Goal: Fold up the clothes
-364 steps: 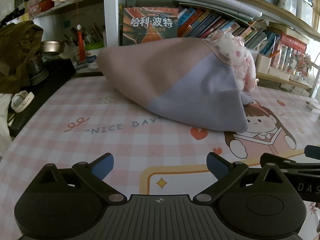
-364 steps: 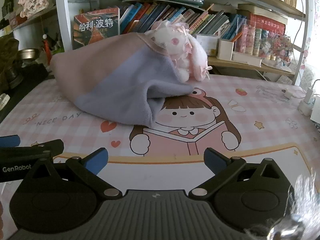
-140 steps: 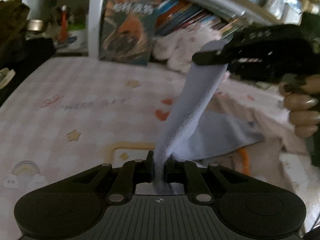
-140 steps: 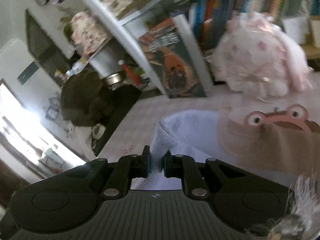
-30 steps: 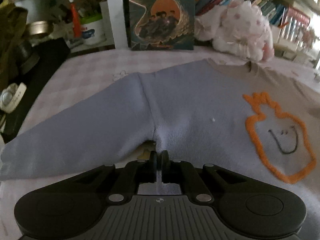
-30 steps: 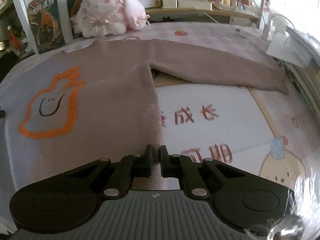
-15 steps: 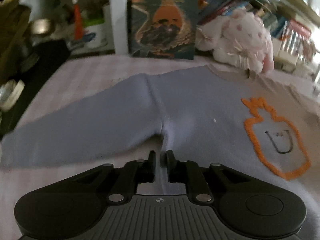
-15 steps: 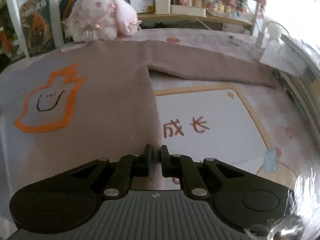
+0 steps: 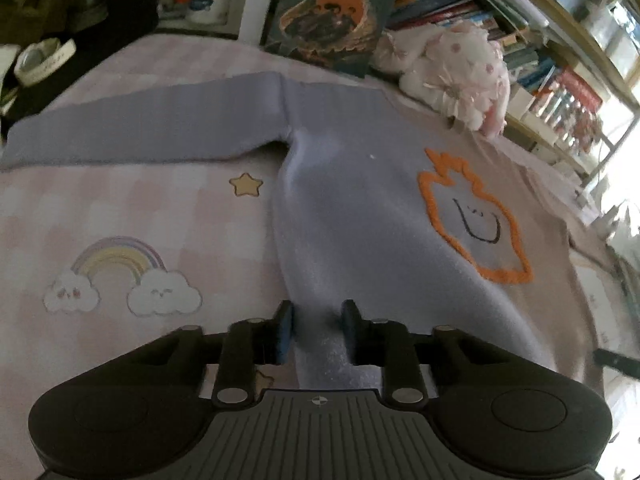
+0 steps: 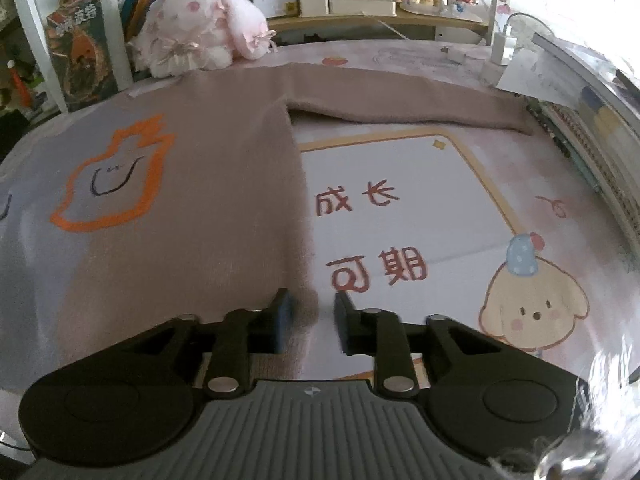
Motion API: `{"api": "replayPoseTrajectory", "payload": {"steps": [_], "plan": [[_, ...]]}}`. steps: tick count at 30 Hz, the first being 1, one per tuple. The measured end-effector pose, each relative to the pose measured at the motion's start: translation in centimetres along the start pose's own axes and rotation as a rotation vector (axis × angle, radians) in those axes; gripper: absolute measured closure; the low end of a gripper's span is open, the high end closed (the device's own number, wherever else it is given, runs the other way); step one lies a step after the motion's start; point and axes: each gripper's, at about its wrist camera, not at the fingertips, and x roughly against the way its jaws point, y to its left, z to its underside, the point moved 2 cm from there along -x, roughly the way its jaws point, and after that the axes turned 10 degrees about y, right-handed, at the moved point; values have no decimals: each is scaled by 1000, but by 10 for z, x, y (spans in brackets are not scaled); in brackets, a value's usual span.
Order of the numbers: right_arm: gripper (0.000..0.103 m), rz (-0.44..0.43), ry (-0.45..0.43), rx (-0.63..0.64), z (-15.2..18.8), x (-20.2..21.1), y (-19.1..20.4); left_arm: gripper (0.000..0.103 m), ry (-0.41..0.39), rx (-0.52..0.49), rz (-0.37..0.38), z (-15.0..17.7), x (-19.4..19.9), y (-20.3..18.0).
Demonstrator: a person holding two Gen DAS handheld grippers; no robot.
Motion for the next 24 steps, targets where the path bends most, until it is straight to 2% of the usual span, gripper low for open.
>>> {"api": "replayPoseTrajectory", "payload": {"steps": [3,7,10,15,20,24], "plan": [[96,30,-11,43,3,2,10,99,-18,-83,-74,-2,4,0],[96,15,-2,73,10,4,18,99,-15,-200,-150,1,5,-5],[96,39,-6,105,13,5,23,99,-20,-218,-142,4,5,-10],[96,76,-15,76,12,4,19,99,-26,-229,-123,6,4,-13],[96,75,-16,71,13,3,20,96,-23,-198,-87,4,4,-4],[96,87,-25,70,15,3,22,96,-34,-194,-86,5,3,-3]]}}
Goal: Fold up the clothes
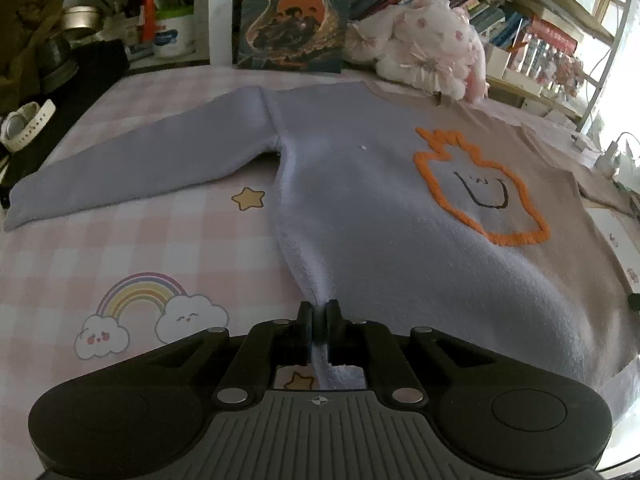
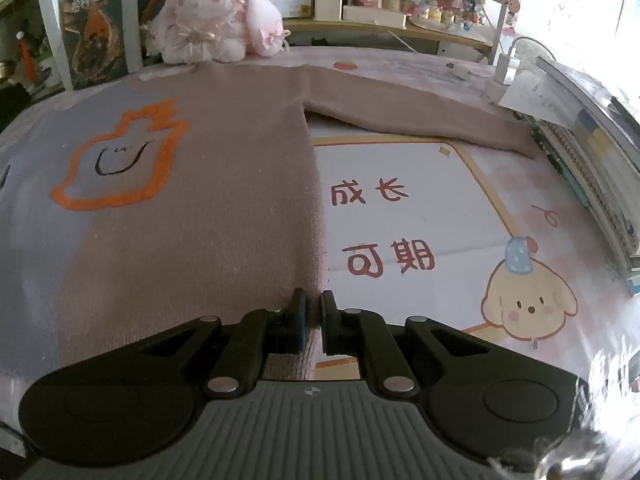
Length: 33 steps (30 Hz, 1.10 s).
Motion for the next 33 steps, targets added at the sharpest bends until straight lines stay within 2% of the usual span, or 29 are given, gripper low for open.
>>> {"api": "replayPoseTrajectory", "payload": {"steps": [4,11,14,16,18,20,22,23,25,27,29,30,32,33], "plan": [[96,25,-4,31,1,0,4,95,-16,-3,-9,3,0,-2],[93,32,-9,58,2,0,6,93,-49,66,-31,19,11,-6],[93,27,-11,82,2,0,6,86,-85,100,-42,29,19,-13],[93,12,-18,95,3,0,4,77,-102,114,-62,35,23,-21],[93,-3,-24,113,4,1,2,76,-103,137,-91,38,27,-29],[87,-14,-18,121,4,2,-2,69,-108,136,-105,39,31,-37],[73,-19,-12,104,4,2,-7,66,-115,134,-117,40,35,-46],[70,-30,-9,80,5,2,-12,64,-114,141,-121,41,36,-49],[59,-68,-1,26,7,1,-21,59,-106,167,-126,44,38,-55],[52,-109,2,0,11,1,-28,58,-101,174,-134,49,39,-61],[43,-111,-6,42,15,2,-26,55,-94,167,-147,55,41,-68],[35,-108,-10,51,17,2,-25,55,-89,159,-151,58,41,-72],[27,-115,-17,51,21,1,-26,52,-86,148,-156,61,42,-75],[20,-113,-18,47,22,1,-27,50,-89,146,-158,62,42,-76]]}}
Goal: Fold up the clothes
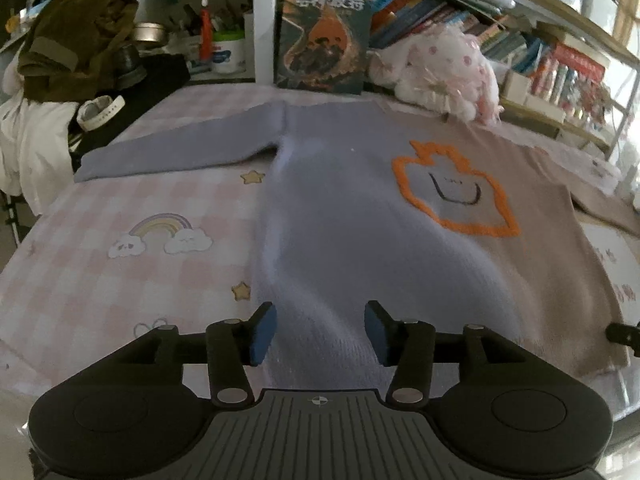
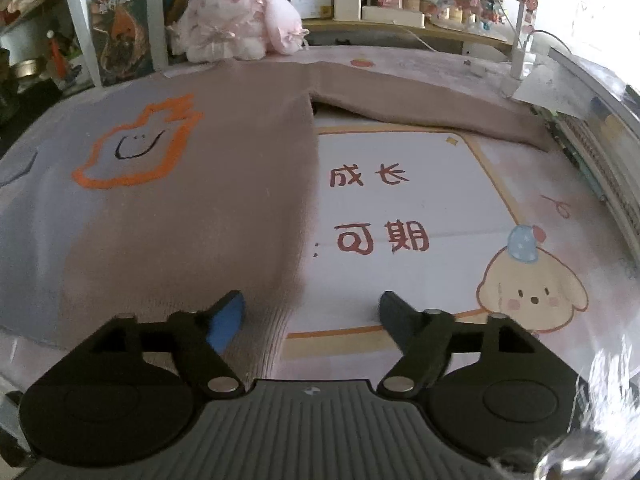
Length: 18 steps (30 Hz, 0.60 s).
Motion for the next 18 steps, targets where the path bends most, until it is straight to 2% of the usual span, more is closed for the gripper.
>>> {"api": "replayPoseTrajectory", "payload": {"steps": [1,2,9,14,18], "plan": [[15,10,0,-11,1,-1,-1,47,-3,-2,-2,1,0,-1],[14,18,-1,-22,3,-1,-1,46,-6,-3,-4,1,1,-1],[13,87,-54,-18,3,11,13,37,-35,-36,31,-5,-4,-2],[10,99,-118,5,-2,24,45,33,-64,-109,87,-16,-10,9],[10,108,-111,-29,-6,26,76,30,-73,-177,125,-28,-12,33]]}}
